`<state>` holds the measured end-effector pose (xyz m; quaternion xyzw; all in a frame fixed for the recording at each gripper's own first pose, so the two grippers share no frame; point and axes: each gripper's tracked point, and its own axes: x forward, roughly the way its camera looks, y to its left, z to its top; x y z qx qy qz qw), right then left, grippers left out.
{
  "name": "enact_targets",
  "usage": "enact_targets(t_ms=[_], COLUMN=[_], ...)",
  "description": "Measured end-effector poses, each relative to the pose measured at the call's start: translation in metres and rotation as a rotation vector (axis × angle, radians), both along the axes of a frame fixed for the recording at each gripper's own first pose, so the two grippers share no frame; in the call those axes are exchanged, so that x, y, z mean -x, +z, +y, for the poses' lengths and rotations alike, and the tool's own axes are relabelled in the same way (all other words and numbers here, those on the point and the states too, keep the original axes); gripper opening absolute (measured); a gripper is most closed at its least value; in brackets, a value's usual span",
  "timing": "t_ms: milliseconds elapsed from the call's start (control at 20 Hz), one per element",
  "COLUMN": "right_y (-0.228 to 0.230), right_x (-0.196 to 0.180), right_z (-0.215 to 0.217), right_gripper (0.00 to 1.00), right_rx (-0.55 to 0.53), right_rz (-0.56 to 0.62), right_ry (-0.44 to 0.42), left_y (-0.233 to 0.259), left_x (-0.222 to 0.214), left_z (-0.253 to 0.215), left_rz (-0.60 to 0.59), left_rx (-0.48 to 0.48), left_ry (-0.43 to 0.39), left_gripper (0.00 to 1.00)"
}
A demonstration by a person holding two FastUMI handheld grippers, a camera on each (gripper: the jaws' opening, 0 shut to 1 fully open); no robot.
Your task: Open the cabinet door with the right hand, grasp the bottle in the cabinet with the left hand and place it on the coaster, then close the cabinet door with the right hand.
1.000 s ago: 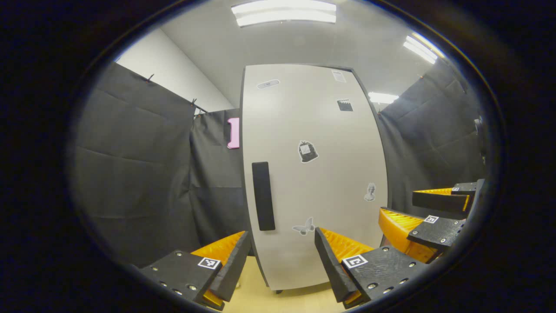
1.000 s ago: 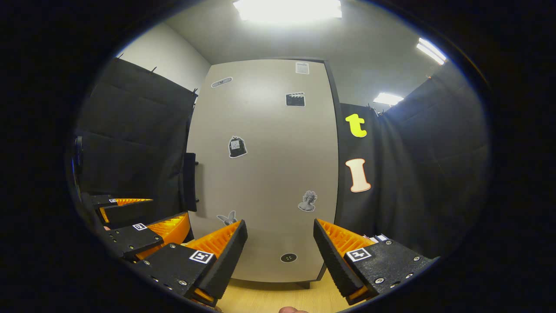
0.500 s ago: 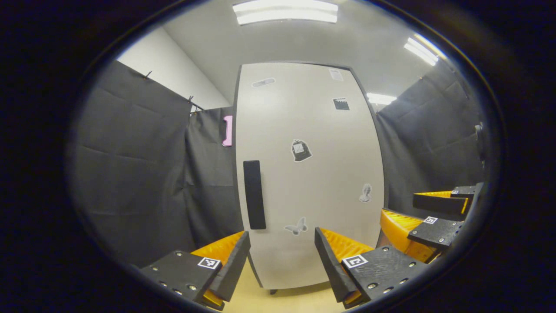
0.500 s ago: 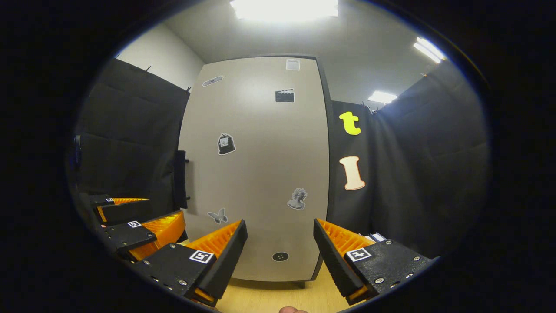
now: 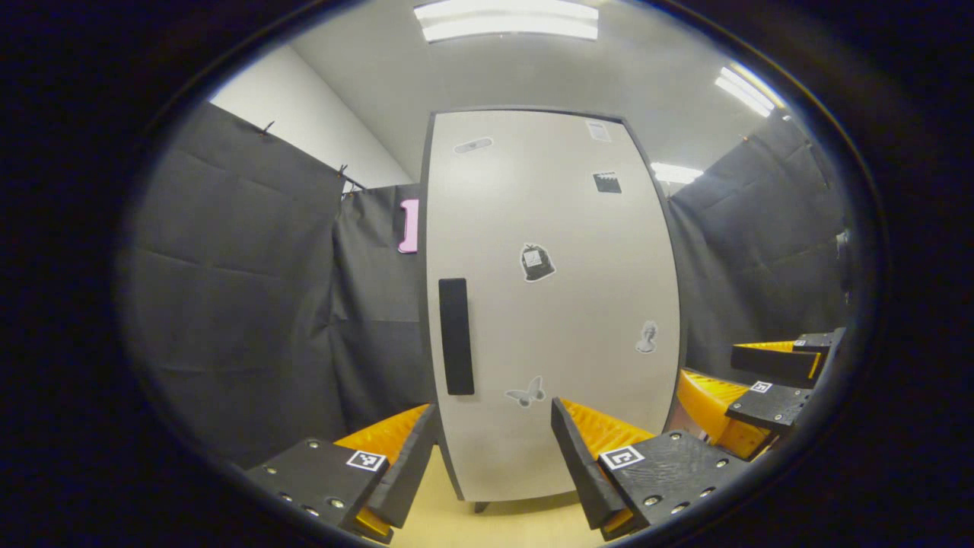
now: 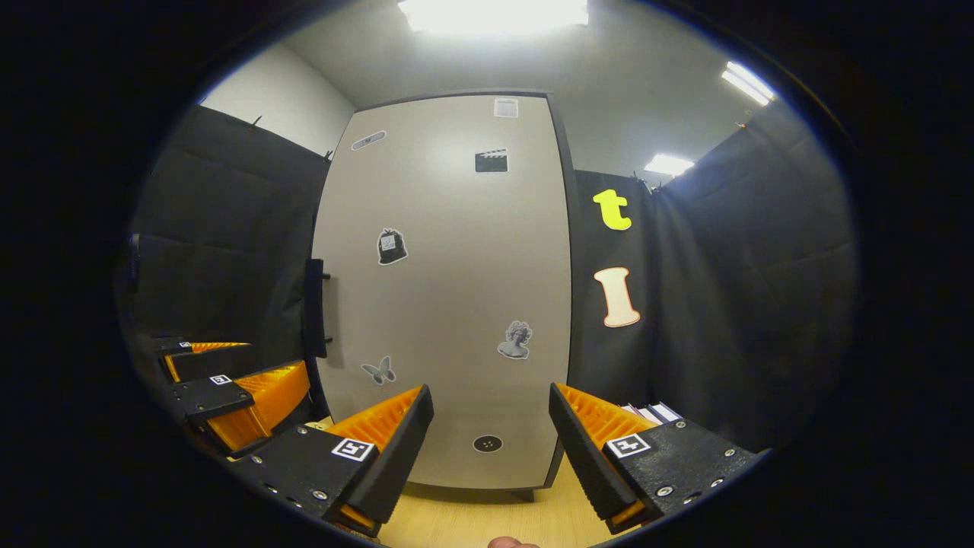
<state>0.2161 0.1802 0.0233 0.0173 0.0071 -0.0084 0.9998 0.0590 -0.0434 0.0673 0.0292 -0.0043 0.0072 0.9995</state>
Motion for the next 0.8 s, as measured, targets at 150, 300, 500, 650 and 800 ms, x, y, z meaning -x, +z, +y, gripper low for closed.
enact_targets(t_ms=[150,300,500,650,800], right_y=[0.002,0.0,0.0,0.002,0.005], right_x=[0.001,0.001,0.0,0.001,0.001], right_z=[0.003,0.004,0.005,0.009,0.014], right_gripper=[0.95,0.95,0.95,0.95,0.95], right_rx=[0.001,0.012,0.014,0.012,0.016], right_rz=[-0.005,0.002,0.006,0.007,-0.003], right_ry=[0.012,0.017,0.019,0.028,0.038], left_y=[-0.002,-0.002,0.0,-0.001,0.0], left_x=[0.0,0.0,-0.001,0.0,0.0], left_z=[0.002,0.002,0.001,0.001,0.001], left_rz=[0.009,0.008,-0.004,0.001,0.002], left_rx=[-0.013,-0.011,0.001,-0.012,-0.018], left_ry=[0.009,0.014,0.005,0.007,0.003], left_gripper=[0.86,0.86,0.86,0.86,0.86])
